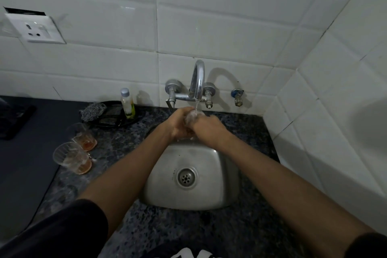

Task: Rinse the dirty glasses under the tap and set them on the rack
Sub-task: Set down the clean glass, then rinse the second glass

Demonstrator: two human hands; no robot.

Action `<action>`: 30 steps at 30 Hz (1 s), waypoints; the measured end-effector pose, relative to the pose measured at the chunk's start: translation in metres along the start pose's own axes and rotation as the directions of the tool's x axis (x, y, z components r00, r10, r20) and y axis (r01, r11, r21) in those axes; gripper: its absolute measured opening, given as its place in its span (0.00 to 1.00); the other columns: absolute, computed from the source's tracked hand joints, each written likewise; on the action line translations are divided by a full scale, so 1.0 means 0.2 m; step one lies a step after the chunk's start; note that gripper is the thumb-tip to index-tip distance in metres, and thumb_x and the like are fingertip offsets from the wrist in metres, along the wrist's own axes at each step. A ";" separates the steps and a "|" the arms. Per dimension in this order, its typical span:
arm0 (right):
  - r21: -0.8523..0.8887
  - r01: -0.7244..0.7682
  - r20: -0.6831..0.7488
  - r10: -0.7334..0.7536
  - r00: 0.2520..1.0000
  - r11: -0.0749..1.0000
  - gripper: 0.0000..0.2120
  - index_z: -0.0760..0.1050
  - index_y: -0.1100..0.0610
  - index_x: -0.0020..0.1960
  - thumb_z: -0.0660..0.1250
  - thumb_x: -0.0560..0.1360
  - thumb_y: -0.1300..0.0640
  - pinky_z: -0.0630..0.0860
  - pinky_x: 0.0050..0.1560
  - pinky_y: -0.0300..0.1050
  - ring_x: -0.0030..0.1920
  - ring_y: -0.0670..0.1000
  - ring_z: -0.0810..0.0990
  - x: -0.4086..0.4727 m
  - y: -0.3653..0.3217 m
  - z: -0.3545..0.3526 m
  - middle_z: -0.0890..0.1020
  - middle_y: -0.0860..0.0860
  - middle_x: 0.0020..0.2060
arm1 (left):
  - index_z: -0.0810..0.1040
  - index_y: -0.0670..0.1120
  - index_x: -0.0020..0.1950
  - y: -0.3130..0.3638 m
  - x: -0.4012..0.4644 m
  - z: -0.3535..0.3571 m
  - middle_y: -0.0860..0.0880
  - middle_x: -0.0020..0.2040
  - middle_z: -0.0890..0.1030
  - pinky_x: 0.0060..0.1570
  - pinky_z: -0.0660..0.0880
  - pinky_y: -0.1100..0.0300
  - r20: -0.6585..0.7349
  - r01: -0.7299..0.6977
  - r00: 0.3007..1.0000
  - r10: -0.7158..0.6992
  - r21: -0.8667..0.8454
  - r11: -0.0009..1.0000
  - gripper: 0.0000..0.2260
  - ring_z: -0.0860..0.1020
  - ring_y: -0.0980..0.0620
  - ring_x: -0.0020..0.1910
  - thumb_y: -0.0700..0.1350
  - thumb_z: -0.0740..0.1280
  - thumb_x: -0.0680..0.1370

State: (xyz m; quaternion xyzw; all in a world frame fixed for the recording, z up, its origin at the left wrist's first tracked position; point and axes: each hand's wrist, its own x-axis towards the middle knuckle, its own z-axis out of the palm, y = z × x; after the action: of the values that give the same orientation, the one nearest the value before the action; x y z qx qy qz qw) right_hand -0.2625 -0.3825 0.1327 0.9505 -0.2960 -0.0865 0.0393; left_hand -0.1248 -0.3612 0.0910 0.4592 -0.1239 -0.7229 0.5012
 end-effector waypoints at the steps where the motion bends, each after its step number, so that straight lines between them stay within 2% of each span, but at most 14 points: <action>1: -0.093 0.068 -0.053 -0.073 0.996 0.993 0.18 0.74 0.54 0.72 0.63 0.82 0.60 0.71 0.68 0.55 0.71 0.55 0.74 0.00 0.00 0.00 0.77 0.55 0.70 | 0.82 0.42 0.48 0.01 0.00 0.00 0.45 0.43 0.82 0.48 0.76 0.52 0.000 0.015 1.000 -0.015 0.013 1.000 0.15 0.79 0.47 0.43 0.51 0.62 0.82; 3: -0.097 0.086 -0.073 -0.093 0.993 0.992 0.19 0.74 0.55 0.72 0.62 0.82 0.62 0.70 0.68 0.54 0.72 0.55 0.73 -0.01 -0.02 0.02 0.75 0.54 0.71 | 0.81 0.42 0.45 0.00 0.01 0.01 0.46 0.40 0.82 0.45 0.76 0.53 0.003 0.017 1.000 -0.017 -0.001 1.000 0.15 0.79 0.48 0.41 0.49 0.62 0.82; 5: 0.100 -0.018 0.005 0.017 1.000 0.995 0.19 0.73 0.57 0.71 0.64 0.80 0.63 0.76 0.64 0.55 0.66 0.58 0.78 -0.01 -0.03 0.02 0.75 0.57 0.69 | 0.81 0.41 0.41 -0.01 0.03 0.01 0.45 0.38 0.82 0.46 0.78 0.53 -0.021 0.000 1.000 0.000 -0.007 1.000 0.16 0.80 0.48 0.39 0.47 0.62 0.83; 9: 0.481 -0.184 0.179 0.109 0.978 0.857 0.13 0.77 0.61 0.62 0.65 0.78 0.61 0.80 0.60 0.56 0.58 0.58 0.81 0.02 -0.05 -0.03 0.81 0.59 0.59 | 0.81 0.40 0.44 -0.05 0.04 0.01 0.44 0.42 0.81 0.46 0.81 0.56 -0.051 -0.027 0.998 0.026 0.000 1.000 0.14 0.81 0.47 0.42 0.48 0.64 0.82; 11: 0.466 -0.173 0.185 0.095 0.978 0.868 0.17 0.76 0.61 0.65 0.66 0.77 0.61 0.80 0.61 0.57 0.59 0.59 0.82 0.02 -0.05 -0.05 0.81 0.59 0.60 | 0.83 0.40 0.44 -0.05 0.04 0.01 0.43 0.42 0.82 0.51 0.79 0.53 -0.040 -0.024 0.999 0.024 -0.001 1.000 0.16 0.81 0.47 0.43 0.50 0.64 0.82; 13: 0.301 -0.100 0.172 0.050 0.984 0.948 0.19 0.73 0.59 0.70 0.64 0.80 0.60 0.79 0.62 0.56 0.61 0.60 0.81 0.00 -0.04 -0.05 0.80 0.58 0.64 | 0.84 0.41 0.40 -0.04 0.03 0.00 0.44 0.39 0.83 0.50 0.77 0.52 -0.045 0.015 0.999 -0.014 0.028 0.999 0.19 0.81 0.47 0.41 0.51 0.63 0.82; 15: 0.059 0.049 0.073 -0.054 0.996 0.997 0.19 0.69 0.56 0.73 0.62 0.83 0.58 0.75 0.64 0.57 0.67 0.59 0.77 -0.02 -0.02 -0.04 0.76 0.57 0.69 | 0.84 0.44 0.42 -0.03 0.02 -0.01 0.46 0.42 0.82 0.50 0.74 0.52 -0.069 0.047 0.997 -0.042 0.071 0.996 0.16 0.79 0.48 0.42 0.54 0.65 0.78; 17: -0.046 0.183 -0.046 -0.185 0.982 0.982 0.22 0.68 0.55 0.75 0.64 0.81 0.61 0.73 0.66 0.58 0.73 0.57 0.72 -0.05 0.01 -0.04 0.71 0.56 0.75 | 0.83 0.47 0.45 -0.01 0.02 -0.04 0.48 0.43 0.80 0.47 0.72 0.53 -0.073 0.054 0.996 -0.048 0.072 0.996 0.11 0.77 0.49 0.41 0.54 0.70 0.73; 20: 0.222 0.305 -0.318 -0.227 0.921 0.926 0.19 0.79 0.56 0.66 0.69 0.76 0.66 0.79 0.61 0.55 0.68 0.55 0.77 -0.07 0.05 0.03 0.79 0.54 0.68 | 0.80 0.45 0.40 -0.01 -0.01 -0.03 0.49 0.38 0.79 0.42 0.72 0.55 -0.063 0.023 0.998 -0.022 0.005 1.000 0.11 0.78 0.51 0.37 0.50 0.66 0.78; 22: 0.452 0.309 -0.508 -0.042 0.860 0.837 0.12 0.83 0.56 0.60 0.71 0.77 0.62 0.79 0.59 0.51 0.61 0.53 0.80 -0.09 0.04 0.11 0.84 0.52 0.60 | 0.80 0.44 0.43 -0.01 -0.02 -0.02 0.47 0.41 0.78 0.44 0.74 0.55 -0.034 -0.010 0.999 0.010 -0.026 1.000 0.12 0.79 0.50 0.40 0.49 0.63 0.81; 24: 0.636 0.249 -0.573 0.230 0.787 0.730 0.06 0.83 0.56 0.55 0.72 0.79 0.59 0.79 0.53 0.48 0.53 0.50 0.80 -0.10 0.02 0.14 0.84 0.50 0.51 | 0.80 0.43 0.52 -0.01 -0.02 -0.03 0.44 0.48 0.80 0.49 0.76 0.53 -0.041 -0.057 0.998 0.057 -0.014 0.998 0.13 0.80 0.47 0.47 0.51 0.63 0.81; 25: 0.727 0.182 -0.529 0.369 0.764 0.662 0.05 0.82 0.56 0.54 0.72 0.79 0.56 0.79 0.50 0.47 0.49 0.49 0.79 -0.10 0.01 0.14 0.82 0.50 0.49 | 0.80 0.42 0.57 -0.02 -0.02 -0.03 0.43 0.52 0.81 0.53 0.76 0.51 -0.039 -0.062 0.997 0.062 -0.001 0.998 0.15 0.80 0.45 0.51 0.52 0.63 0.81; 27: 0.865 -0.047 -0.283 0.564 0.775 0.499 0.13 0.79 0.54 0.55 0.70 0.79 0.44 0.82 0.48 0.48 0.47 0.47 0.80 -0.07 0.00 0.14 0.80 0.51 0.49 | 0.80 0.41 0.61 -0.03 -0.03 0.00 0.41 0.57 0.82 0.59 0.76 0.49 -0.019 -0.070 0.997 0.070 0.017 0.997 0.18 0.80 0.44 0.56 0.54 0.62 0.83; 30: 0.919 -0.378 0.285 0.483 0.828 0.107 0.28 0.79 0.55 0.59 0.64 0.79 0.31 0.87 0.47 0.51 0.49 0.53 0.86 -0.04 -0.01 0.09 0.85 0.54 0.52 | 0.81 0.41 0.56 -0.04 -0.03 0.00 0.40 0.53 0.83 0.58 0.77 0.48 -0.020 -0.096 0.995 0.098 0.083 0.992 0.18 0.82 0.43 0.51 0.54 0.59 0.84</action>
State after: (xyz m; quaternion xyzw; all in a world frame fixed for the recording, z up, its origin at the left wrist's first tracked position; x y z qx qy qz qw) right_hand -0.2709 -0.3771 0.1159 0.6475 -0.5458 0.1667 -0.5051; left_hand -0.1283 -0.3534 0.0888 0.4814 -0.1697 -0.6866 0.5177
